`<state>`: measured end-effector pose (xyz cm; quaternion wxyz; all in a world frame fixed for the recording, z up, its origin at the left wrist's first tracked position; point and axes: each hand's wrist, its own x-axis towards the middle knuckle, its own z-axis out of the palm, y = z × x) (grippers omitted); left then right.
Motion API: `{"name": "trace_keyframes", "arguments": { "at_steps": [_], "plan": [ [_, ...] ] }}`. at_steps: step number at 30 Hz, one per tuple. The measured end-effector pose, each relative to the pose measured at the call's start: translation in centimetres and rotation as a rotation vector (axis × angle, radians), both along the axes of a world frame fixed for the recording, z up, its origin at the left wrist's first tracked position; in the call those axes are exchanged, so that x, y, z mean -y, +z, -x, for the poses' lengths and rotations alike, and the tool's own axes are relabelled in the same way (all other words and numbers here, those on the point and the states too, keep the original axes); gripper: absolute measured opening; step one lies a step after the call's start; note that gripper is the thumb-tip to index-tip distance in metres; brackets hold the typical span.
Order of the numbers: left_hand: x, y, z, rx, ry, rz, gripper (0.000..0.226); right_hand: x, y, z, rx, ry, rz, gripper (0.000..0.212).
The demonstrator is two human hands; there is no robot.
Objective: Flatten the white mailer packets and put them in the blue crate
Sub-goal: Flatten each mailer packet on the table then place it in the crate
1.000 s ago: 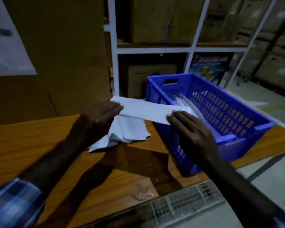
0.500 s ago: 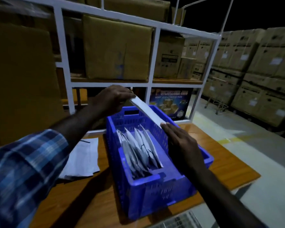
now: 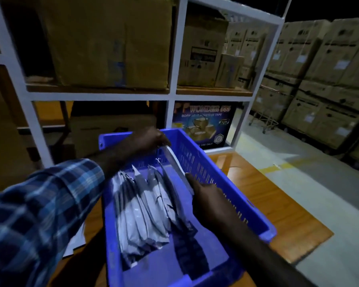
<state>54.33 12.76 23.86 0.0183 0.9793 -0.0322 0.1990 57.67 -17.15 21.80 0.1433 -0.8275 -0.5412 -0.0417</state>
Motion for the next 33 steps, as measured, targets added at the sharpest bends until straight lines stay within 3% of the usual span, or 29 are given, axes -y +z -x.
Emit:
{"name": "trace_keyframes", "arguments": {
  "at_steps": [5, 11, 17, 23, 28, 33],
  "plan": [
    [-1.0, -3.4, -3.5, -0.214, 0.007, -0.030, 0.041, -2.1, -1.6, -2.2, -0.063, 0.010, 0.211, 0.066],
    [-2.2, -6.7, -5.6, -0.275, -0.017, -0.062, 0.044, -3.5, -2.7, -4.4, -0.117, 0.064, 0.479, 0.077],
    [-2.0, -7.6, -6.3, -0.377, 0.036, -0.049, 0.047, -4.8, -3.5, -5.2, -0.304, 0.151, 0.706, 0.089],
    [-2.6, -8.5, -6.5, -0.477, 0.074, -0.060, 0.033, -6.5, -5.8, -6.0, -0.508, 0.127, 0.695, 0.099],
    [-2.7, -7.9, -6.8, -0.554, 0.113, -0.060, 0.038, -7.0, -5.9, -5.8, -0.677, 0.113, 0.672, 0.090],
    [-2.1, -7.0, -7.3, -0.640, 0.159, -0.033, 0.042, -7.2, -6.2, -6.4, -0.712, 0.111, 0.669, 0.092]
  ]
}}
